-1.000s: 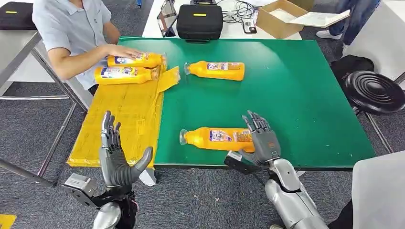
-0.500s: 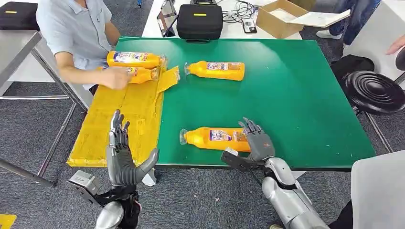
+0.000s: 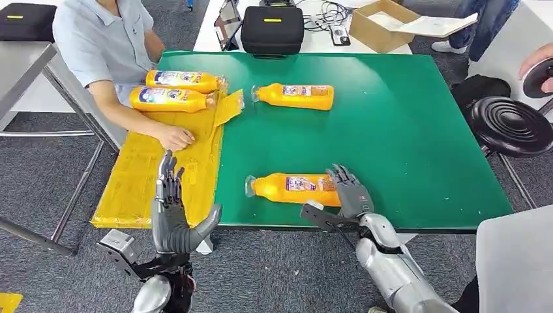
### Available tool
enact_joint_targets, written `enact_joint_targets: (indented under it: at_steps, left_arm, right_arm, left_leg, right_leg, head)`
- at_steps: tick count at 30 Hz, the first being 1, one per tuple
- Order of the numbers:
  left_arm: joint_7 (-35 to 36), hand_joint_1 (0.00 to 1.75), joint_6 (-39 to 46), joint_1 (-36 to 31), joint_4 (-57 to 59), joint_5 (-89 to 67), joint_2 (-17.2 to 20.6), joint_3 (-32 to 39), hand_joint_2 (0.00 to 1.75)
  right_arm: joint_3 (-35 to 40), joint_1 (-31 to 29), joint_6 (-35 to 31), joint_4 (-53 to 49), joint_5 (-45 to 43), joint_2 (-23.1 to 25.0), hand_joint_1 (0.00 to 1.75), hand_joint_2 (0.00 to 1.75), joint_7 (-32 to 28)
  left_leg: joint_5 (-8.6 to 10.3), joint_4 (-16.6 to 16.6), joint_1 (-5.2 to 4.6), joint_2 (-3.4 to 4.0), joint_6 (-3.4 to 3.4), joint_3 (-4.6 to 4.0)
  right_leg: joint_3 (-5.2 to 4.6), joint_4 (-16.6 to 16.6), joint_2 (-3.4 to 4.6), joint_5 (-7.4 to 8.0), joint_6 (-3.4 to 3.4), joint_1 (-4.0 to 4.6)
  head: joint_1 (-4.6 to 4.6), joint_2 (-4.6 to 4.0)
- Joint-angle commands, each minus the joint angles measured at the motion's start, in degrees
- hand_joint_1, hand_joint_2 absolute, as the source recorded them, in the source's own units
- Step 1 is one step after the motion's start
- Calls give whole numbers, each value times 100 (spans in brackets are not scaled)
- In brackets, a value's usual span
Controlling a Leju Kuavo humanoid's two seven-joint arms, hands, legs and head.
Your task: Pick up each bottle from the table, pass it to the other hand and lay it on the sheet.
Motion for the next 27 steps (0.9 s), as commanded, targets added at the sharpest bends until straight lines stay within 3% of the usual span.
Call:
enact_joint_targets:
  at_steps: [1,5,6,7,8,27]
  left_arm:
    - [28,0,10,-214,330,37,157,-87,175]
    - [43,0,10,-249,380,48,149,-79,175]
    - [44,0,10,-258,393,49,146,-81,175]
    - [52,0,7,-277,417,62,142,-83,175]
    - [68,0,-10,-296,449,87,140,-83,175]
    - [68,0,-50,-351,536,123,176,-96,175]
  right_arm:
    - [343,-495,-113,866,190,164,0,175,231]
    - [312,-528,23,995,109,188,3,175,174]
    - [293,-532,59,1027,72,194,99,175,146]
    - [286,-559,145,1132,41,194,161,175,120]
    - [243,-580,199,1217,-9,187,171,175,137]
    - [88,-571,385,1802,-165,198,175,175,256]
  left_leg:
    - [0,-3,3,7,-6,8]
    - [-3,-3,11,9,-11,14]
    - [-2,-3,7,3,-9,12]
    - [0,-4,4,2,-7,10]
    - [-4,-2,11,5,-11,16]
    - [3,-8,8,-8,-9,31]
  right_leg:
    - [7,-3,5,2,-9,4]
    - [15,-7,6,1,-16,12]
    - [13,-5,1,0,-13,8]
    - [10,-4,0,0,-10,5]
    - [17,-6,2,-1,-16,12]
    - [34,-14,-11,1,-12,9]
  head:
    - [0,0]
    - [0,0]
    - [2,0]
    - [0,0]
    - [0,0]
    - [0,0]
